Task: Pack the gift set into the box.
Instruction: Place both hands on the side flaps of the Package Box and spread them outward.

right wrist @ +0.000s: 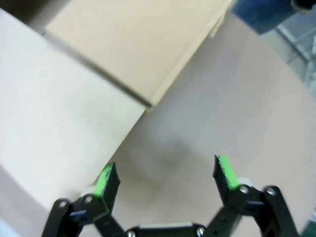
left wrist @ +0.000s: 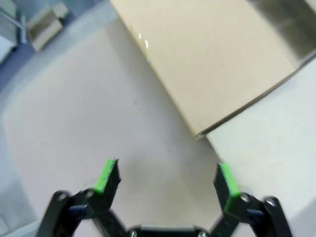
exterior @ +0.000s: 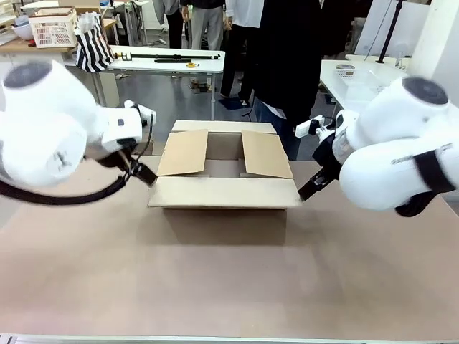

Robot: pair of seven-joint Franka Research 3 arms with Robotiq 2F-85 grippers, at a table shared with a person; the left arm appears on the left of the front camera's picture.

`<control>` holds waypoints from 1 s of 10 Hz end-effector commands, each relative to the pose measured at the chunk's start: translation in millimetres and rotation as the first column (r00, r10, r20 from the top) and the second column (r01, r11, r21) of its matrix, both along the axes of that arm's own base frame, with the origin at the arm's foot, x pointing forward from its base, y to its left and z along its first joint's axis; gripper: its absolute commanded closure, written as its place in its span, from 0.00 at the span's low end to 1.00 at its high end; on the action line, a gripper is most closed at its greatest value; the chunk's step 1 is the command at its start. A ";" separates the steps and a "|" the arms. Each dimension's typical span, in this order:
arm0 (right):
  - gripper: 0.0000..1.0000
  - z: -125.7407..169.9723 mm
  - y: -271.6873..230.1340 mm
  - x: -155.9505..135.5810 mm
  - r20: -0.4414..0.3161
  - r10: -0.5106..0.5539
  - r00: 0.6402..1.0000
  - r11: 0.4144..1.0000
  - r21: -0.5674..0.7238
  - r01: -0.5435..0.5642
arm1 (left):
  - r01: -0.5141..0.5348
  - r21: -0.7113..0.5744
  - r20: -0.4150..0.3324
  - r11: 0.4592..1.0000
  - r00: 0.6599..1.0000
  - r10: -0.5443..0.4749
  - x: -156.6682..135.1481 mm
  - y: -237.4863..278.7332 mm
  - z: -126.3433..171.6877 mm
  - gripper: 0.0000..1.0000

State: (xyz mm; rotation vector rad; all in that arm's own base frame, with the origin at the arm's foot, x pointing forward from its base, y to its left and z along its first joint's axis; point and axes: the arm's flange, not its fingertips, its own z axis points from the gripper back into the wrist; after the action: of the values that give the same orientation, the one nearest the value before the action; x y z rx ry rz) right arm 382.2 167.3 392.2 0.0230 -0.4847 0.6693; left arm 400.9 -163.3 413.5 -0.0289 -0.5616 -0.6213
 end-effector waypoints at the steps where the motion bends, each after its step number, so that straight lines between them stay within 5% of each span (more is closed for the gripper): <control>1: 0.00 64.2 -32.1 -90.2 0.098 -0.157 0.983 0.986 0.080 0.149 | -0.054 -0.084 -0.148 0.995 0.988 0.041 -17.3 -17.6 106.7 0.00; 2: 0.00 75.5 -35.2 -108.7 0.168 -0.238 0.957 0.971 0.073 0.229 | -0.125 -0.161 -0.233 0.979 0.969 0.085 -27.2 -22.4 134.5 0.00; 3: 0.00 76.9 -32.7 -112.6 0.243 -0.322 0.915 0.946 0.116 0.303 | -0.105 -0.188 -0.195 0.977 0.978 0.068 -31.4 -23.0 133.1 0.00; 4: 0.00 80.9 -10.7 -28.9 0.082 -0.125 0.989 0.990 0.069 0.119 | -0.020 -0.093 -0.106 0.995 0.994 0.010 -27.9 -21.1 100.9 0.00; 6: 0.00 80.9 -10.7 -28.9 0.082 -0.125 0.989 0.990 0.069 0.119 | -0.020 -0.093 -0.106 0.995 0.994 0.010 -27.9 -21.1 100.9 0.00; 7: 0.00 111.2 -12.7 -48.1 0.135 -0.201 0.970 0.977 0.101 0.188 | -0.020 -0.093 -0.106 0.995 0.994 0.010 -27.9 -21.1 100.9 0.00; 8: 0.00 100.2 -15.7 -35.7 -0.037 -0.019 0.999 0.917 0.397 0.032 | -0.033 -0.113 -0.141 0.993 0.990 0.017 -32.8 -22.5 115.3 0.00; 9: 0.00 105.7 -19.3 -34.3 -0.150 0.169 0.974 0.762 0.647 -0.032 | -0.051 0.069 -0.243 0.996 0.968 0.066 -31.6 -32.0 132.5 0.00; 10: 0.00 106.3 -29.5 -33.6 -0.151 0.264 0.952 0.618 0.785 -0.047 | -0.072 0.214 -0.266 0.974 0.955 0.130 -23.0 -43.2 150.8 0.00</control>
State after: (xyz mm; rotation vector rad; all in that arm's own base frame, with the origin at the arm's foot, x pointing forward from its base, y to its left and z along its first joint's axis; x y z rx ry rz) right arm 343.9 158.6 494.1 0.4407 -0.6052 0.5233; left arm 370.3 -189.6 532.9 -0.0241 -0.3357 -0.5590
